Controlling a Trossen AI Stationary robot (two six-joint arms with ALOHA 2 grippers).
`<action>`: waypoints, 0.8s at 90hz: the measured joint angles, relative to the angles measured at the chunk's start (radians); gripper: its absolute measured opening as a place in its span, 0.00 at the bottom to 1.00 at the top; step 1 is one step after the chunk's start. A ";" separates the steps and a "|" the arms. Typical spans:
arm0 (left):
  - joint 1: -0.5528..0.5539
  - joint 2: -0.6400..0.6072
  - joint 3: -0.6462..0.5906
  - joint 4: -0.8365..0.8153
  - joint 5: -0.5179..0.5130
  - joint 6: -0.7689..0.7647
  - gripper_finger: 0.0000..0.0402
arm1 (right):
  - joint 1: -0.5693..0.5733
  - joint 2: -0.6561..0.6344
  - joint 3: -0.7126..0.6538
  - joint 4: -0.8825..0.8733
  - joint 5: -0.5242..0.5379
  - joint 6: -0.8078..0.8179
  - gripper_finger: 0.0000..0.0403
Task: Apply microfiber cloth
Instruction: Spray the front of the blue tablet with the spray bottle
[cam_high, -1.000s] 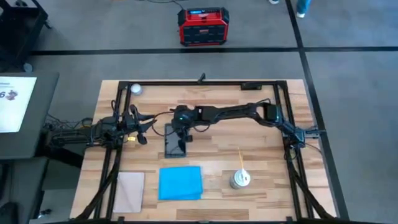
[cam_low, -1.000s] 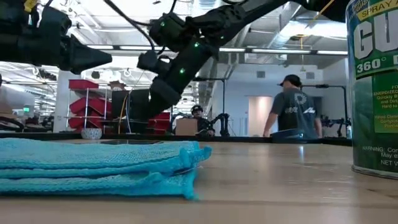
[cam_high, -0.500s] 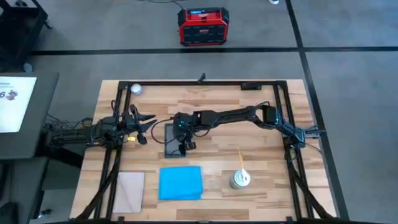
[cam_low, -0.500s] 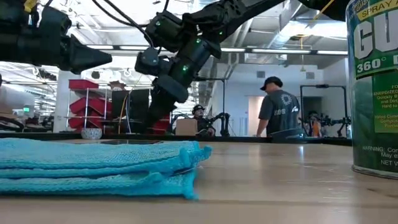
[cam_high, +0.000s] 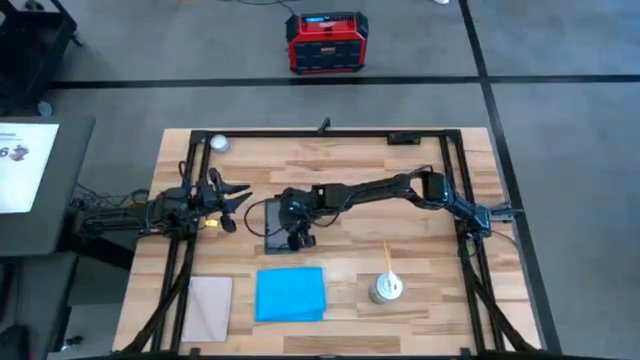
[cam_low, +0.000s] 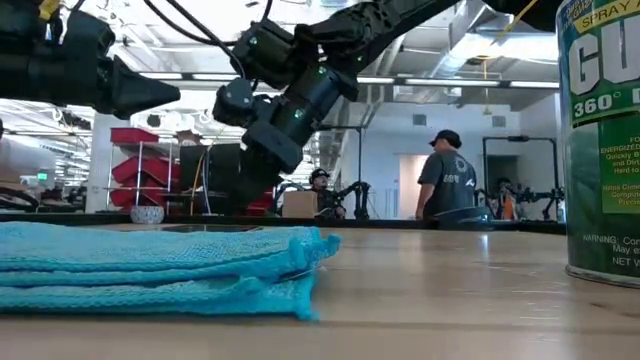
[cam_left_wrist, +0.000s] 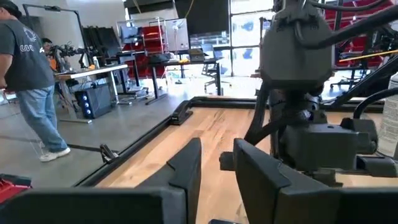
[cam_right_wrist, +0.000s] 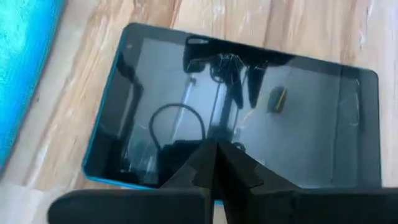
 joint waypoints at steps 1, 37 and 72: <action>0.000 0.000 0.000 0.000 0.000 0.000 0.18 | 0.000 0.000 -0.002 0.001 0.000 0.001 0.00; 0.000 0.000 0.000 -0.010 0.001 -0.022 0.18 | -0.036 -0.009 -0.097 0.037 -0.003 0.060 0.00; 0.000 0.000 0.000 -0.014 0.002 -0.054 0.18 | -0.072 -0.011 -0.178 0.061 -0.006 0.131 0.00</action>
